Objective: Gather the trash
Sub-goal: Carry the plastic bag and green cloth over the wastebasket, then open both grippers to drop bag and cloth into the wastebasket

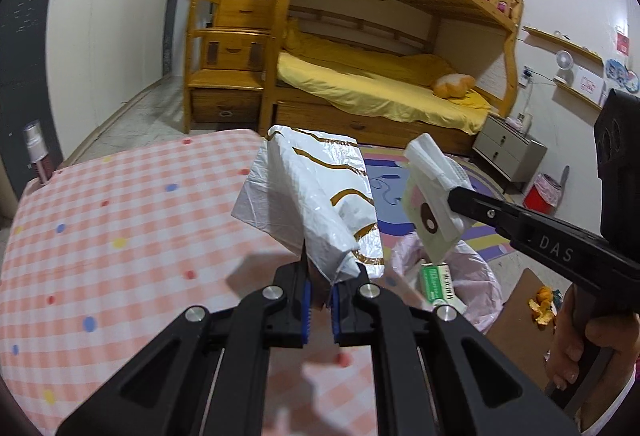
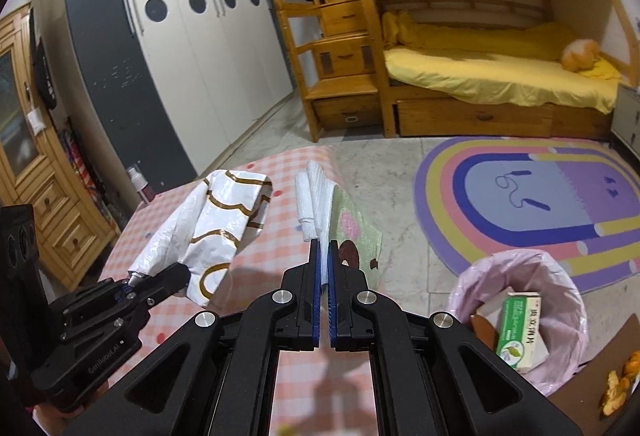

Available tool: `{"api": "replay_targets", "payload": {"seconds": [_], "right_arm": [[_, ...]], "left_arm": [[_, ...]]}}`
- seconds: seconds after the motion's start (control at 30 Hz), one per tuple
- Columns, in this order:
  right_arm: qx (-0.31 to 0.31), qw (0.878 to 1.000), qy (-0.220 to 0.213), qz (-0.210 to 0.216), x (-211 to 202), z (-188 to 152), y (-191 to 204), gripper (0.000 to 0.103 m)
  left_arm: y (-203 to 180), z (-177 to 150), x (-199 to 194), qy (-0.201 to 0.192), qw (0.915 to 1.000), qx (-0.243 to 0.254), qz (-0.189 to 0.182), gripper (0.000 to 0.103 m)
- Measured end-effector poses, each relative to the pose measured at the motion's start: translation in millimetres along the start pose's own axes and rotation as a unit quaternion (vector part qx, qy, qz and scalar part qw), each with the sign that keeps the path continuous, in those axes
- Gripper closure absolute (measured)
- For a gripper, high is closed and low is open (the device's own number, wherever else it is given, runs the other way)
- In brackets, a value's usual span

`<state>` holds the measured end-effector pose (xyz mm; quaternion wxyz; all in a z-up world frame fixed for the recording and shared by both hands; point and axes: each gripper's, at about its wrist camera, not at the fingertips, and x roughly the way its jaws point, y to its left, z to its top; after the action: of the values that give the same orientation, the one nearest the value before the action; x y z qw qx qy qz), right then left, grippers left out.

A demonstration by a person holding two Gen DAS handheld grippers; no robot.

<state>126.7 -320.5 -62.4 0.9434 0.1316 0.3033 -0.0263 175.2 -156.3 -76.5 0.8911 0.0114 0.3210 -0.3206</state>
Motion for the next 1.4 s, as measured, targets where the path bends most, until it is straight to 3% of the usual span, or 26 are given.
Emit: {"api": "replay_targets", "payload": {"seconds": [0.5,0.73,0.9,0.97,1.0,1.03,1.07,1.1,1.13,1.4], "right_arm": [[0.076,0.992,-0.004,-0.097,-47,-33,-137,0.100],[0.121,0.986,-0.005,-0.114,-51,-43,-188,0.100],[0.139,0.984,-0.002,-0.115,-42,-45,-217,0.100],[0.145,0.983,0.000,-0.113,-37,-45,-226,0.099],[0.149,0.983,0.001,-0.111,-36,-45,-230,0.095],[0.156,0.981,0.002,-0.111,-32,-46,-235,0.092],[0.162,0.981,0.005,-0.109,-30,-46,-238,0.087],[0.170,0.980,0.008,-0.106,-27,-48,-242,0.069],[0.173,0.979,0.008,-0.110,-27,-49,-243,0.058],[0.157,0.979,0.001,-0.134,-50,-53,-220,0.056]], "left_arm": [[-117,-4,73,0.037,0.9920,0.072,-0.097,0.098],[-162,-5,110,0.063,0.9845,0.111,-0.120,0.097],[-176,-4,132,0.076,0.9822,0.108,-0.133,0.096],[-181,-4,139,0.079,0.9814,0.108,-0.138,0.092],[-183,-4,142,0.082,0.9809,0.107,-0.140,0.082],[-185,-4,144,0.082,0.9810,0.106,-0.140,0.057],[-186,-4,144,0.079,0.9819,0.106,-0.136,0.043],[-185,-3,142,0.071,0.9837,0.104,-0.128,0.032],[-184,-1,140,0.066,0.9844,0.102,-0.127,0.032],[-151,8,119,0.058,0.9925,0.066,-0.086,0.032]]}}
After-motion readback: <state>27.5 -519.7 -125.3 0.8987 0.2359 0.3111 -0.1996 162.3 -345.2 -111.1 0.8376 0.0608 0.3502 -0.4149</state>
